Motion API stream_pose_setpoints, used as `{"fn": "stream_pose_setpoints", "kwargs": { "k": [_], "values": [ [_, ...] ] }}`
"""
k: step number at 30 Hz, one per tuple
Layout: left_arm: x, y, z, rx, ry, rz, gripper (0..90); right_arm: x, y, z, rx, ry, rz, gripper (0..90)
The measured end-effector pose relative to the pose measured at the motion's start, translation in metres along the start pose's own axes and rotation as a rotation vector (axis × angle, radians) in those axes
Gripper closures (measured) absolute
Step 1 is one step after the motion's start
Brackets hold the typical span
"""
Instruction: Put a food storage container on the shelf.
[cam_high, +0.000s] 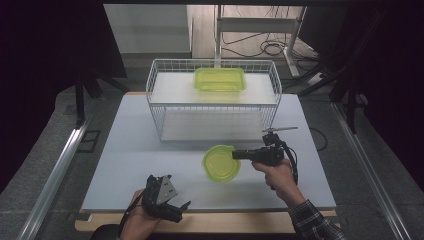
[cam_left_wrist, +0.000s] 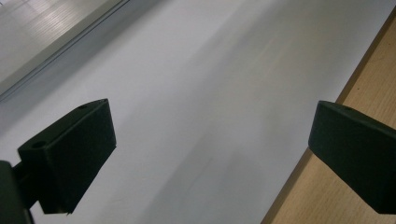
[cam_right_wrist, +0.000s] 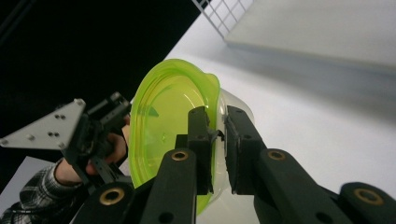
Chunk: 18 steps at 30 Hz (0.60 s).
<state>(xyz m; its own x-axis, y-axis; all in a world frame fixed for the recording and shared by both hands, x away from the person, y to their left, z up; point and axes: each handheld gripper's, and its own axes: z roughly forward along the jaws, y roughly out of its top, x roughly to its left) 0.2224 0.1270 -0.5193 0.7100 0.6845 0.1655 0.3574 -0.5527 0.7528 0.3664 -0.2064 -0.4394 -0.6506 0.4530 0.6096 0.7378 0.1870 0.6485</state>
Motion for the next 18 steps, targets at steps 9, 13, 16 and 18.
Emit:
{"fn": "stream_pose_setpoints", "kwargs": {
  "k": [9,13,16,18],
  "values": [
    [-0.001,0.000,0.001,0.009,-0.004,0.006,0.8,0.005,0.021,-0.013,-0.050,0.006,-0.012,81.3],
    [-0.001,0.000,0.002,0.011,-0.006,0.003,0.9,0.008,0.032,-0.019,-0.067,-0.004,-0.023,81.3],
    [-0.001,0.000,0.002,0.015,-0.004,0.010,0.9,0.013,0.041,-0.024,-0.082,-0.009,-0.034,81.3],
    [-0.001,0.000,0.002,0.016,-0.008,0.010,0.9,0.016,0.047,-0.027,-0.093,-0.008,-0.043,81.3]
  ]
}}
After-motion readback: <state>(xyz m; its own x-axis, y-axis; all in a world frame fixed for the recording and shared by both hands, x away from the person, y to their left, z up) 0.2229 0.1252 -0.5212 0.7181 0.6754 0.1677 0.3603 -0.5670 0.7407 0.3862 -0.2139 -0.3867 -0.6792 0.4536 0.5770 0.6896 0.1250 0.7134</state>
